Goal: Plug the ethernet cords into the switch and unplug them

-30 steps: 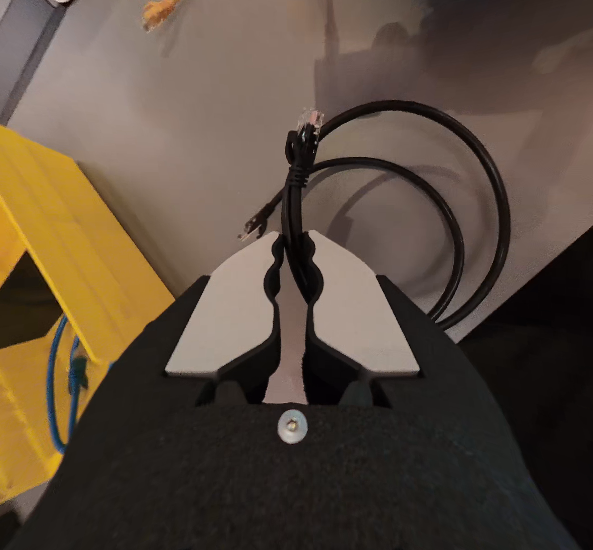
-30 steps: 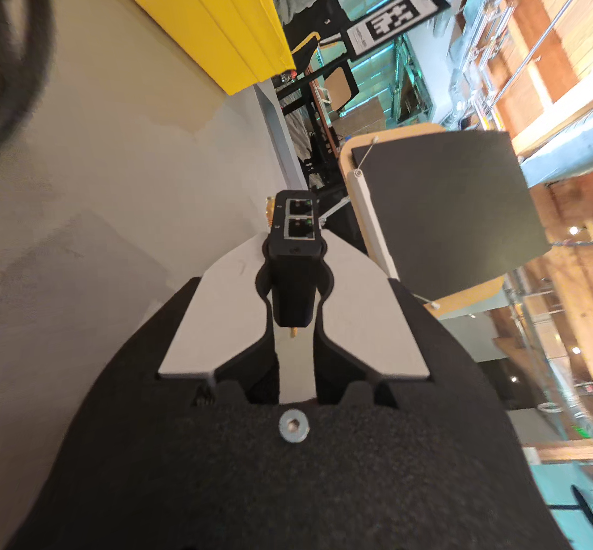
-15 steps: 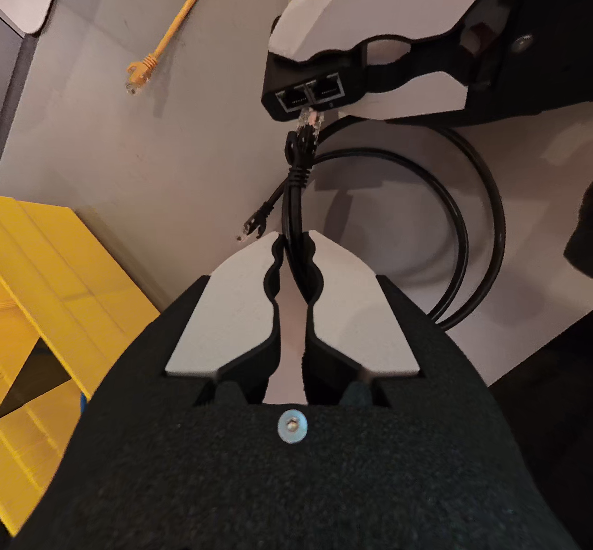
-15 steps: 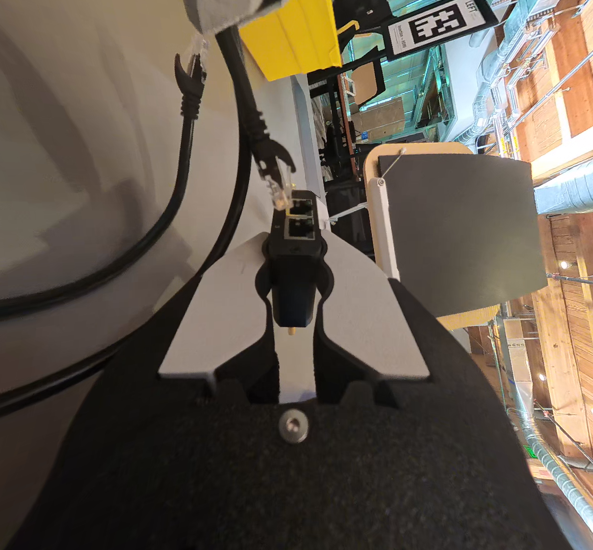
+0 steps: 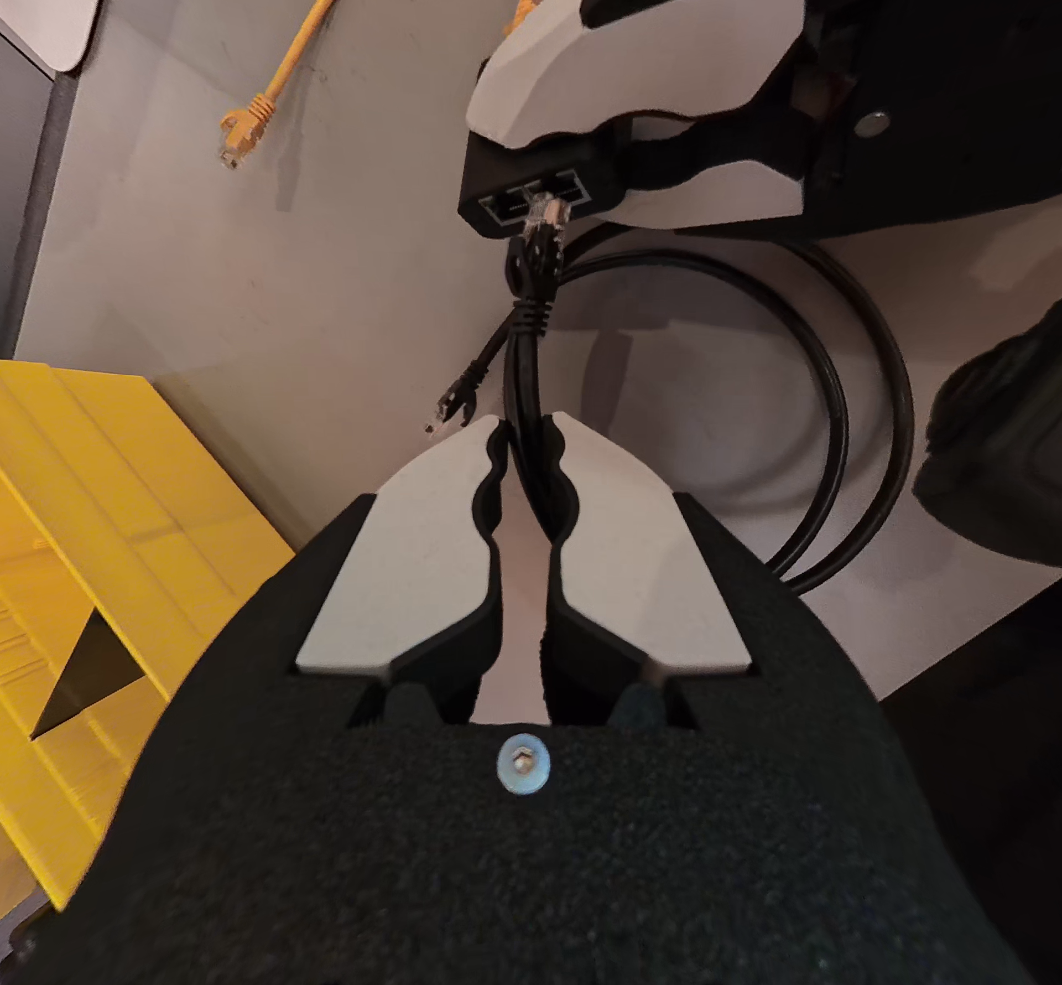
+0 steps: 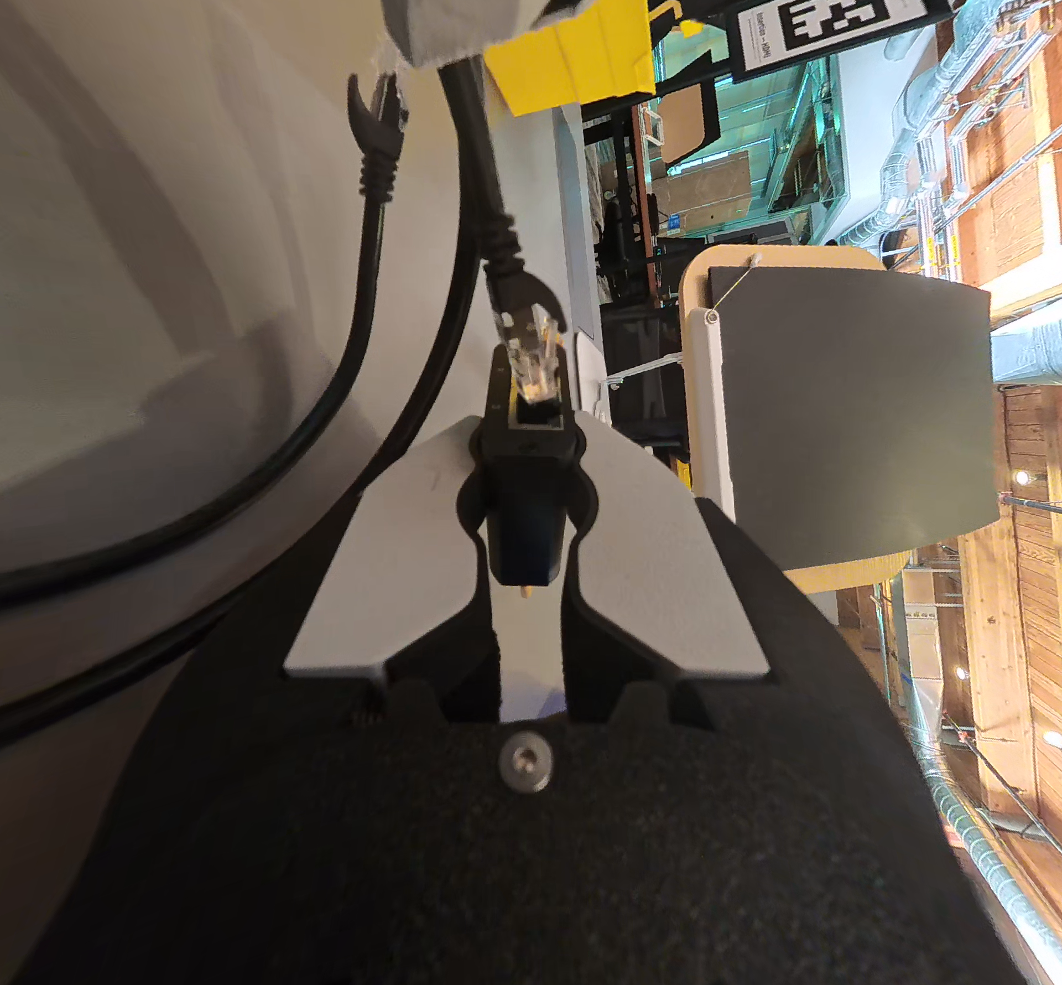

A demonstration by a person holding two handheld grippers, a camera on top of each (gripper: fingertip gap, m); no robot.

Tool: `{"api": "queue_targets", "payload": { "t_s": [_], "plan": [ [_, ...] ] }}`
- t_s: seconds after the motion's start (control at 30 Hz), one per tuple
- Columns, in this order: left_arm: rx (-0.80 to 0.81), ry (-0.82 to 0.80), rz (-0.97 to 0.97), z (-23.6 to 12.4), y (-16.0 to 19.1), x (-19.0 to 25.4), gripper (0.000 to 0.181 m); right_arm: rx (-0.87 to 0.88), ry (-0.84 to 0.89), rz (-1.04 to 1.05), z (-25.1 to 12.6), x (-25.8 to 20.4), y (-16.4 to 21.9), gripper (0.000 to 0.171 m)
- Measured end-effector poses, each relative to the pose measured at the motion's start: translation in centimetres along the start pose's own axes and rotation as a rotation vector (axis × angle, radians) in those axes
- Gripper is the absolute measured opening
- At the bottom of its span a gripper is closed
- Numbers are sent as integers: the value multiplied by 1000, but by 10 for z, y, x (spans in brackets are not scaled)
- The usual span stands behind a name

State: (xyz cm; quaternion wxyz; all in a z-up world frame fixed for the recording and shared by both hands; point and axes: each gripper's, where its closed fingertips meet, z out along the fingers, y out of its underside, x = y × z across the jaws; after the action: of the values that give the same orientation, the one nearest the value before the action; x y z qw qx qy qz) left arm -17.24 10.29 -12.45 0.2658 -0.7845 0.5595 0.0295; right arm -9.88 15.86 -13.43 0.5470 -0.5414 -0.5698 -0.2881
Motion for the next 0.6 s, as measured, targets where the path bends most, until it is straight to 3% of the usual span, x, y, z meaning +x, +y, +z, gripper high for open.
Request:
{"api": "queue_targets", "payload": {
  "t_s": [0.6],
  "plan": [
    [-47,-24,22,4,1,6,11,-44,-3,-71,4,-7,2,24]
  ]
}}
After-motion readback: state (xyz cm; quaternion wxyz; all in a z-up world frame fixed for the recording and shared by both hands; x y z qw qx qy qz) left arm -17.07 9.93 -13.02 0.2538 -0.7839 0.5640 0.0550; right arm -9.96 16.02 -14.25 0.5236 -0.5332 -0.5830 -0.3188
